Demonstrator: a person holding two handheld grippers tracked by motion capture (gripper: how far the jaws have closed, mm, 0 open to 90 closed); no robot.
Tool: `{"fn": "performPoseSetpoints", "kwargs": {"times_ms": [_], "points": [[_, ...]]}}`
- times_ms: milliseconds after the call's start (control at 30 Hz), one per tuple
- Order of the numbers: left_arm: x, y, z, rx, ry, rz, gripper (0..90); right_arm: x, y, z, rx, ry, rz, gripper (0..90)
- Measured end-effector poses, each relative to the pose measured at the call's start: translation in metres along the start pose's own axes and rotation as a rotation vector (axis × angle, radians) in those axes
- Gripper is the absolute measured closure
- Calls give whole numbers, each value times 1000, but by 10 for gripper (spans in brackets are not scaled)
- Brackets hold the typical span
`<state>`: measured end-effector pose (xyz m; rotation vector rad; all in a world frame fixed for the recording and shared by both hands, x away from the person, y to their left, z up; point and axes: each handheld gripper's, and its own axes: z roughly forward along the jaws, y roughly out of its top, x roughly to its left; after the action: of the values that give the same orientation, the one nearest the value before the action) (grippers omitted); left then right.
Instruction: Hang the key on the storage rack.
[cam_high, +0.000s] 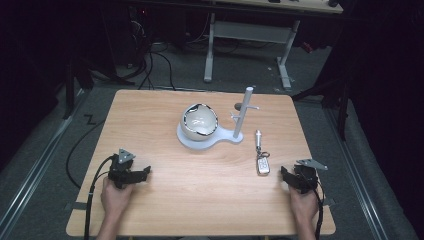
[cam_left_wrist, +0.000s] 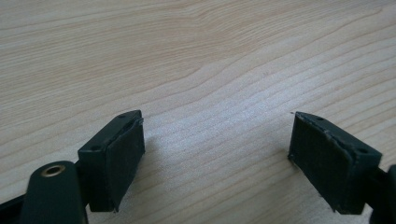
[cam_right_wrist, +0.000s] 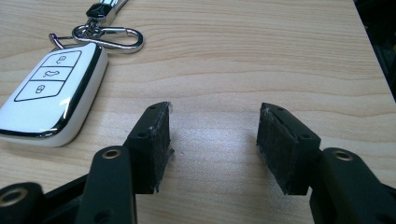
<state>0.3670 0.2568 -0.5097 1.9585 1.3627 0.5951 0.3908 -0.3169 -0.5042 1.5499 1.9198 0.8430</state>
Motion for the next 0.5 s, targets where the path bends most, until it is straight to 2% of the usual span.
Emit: {"fn": "performPoseSetpoints", "kwargs": {"times_ms": [500], "points": [[0, 0, 0, 0, 0, 0, 185, 0, 0, 0, 2, -6, 6, 423]]}}
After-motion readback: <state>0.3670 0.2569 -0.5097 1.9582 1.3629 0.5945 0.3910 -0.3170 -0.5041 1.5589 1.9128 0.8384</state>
